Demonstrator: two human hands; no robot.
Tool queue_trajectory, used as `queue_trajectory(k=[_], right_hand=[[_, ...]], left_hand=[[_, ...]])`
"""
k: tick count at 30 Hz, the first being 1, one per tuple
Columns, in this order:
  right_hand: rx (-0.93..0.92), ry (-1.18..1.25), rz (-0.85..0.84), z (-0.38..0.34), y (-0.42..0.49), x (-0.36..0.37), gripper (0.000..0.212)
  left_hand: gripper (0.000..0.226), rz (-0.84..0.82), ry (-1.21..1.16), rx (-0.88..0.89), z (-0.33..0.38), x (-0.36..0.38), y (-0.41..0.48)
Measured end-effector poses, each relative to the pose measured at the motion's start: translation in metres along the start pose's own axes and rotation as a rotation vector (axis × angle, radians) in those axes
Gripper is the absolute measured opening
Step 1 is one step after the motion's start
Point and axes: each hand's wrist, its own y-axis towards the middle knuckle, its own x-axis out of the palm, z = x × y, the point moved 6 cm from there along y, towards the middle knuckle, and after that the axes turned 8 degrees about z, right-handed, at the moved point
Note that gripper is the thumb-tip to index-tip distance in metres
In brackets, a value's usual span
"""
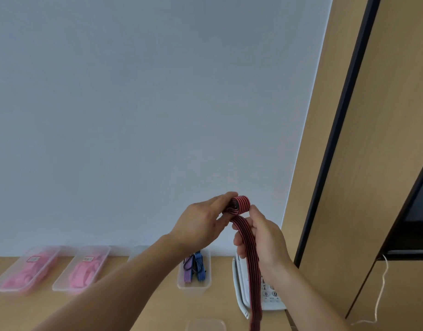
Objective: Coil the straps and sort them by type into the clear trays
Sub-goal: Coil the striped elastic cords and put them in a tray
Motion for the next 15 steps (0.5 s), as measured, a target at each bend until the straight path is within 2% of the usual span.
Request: queue_trajectory(k=[4,8,10,13,15], right_hand=[[-0.028,-0.025,-0.028,0.001,0.000,0.001,0.069],[-0.096,-0.052,0.006,-0.001,0.000,-0.002,0.066],[-0.116,-0.035,0.011,-0.002,0.000,-0.002,0.059],[-0.147,-0.022,0.019,-0.005,0.001,-0.004,0.045],[-0.173,-0.029,0.016,-0.006,0.002,-0.004,0.038]], left_hand=[[0.051,0.012,0.020,0.133,0.000,0.005,-0.005],[0.046,0.034,0.086,0.174,-0.007,0.009,-0.009],[0.048,-0.017,-0.081,-0.027,-0.016,0.013,-0.009],[0.058,-0.153,-0.596,-0.661,-0.034,0.028,-0.013],[0.046,-0.204,-0.965,-1.042,-0.035,0.036,-0.016]])
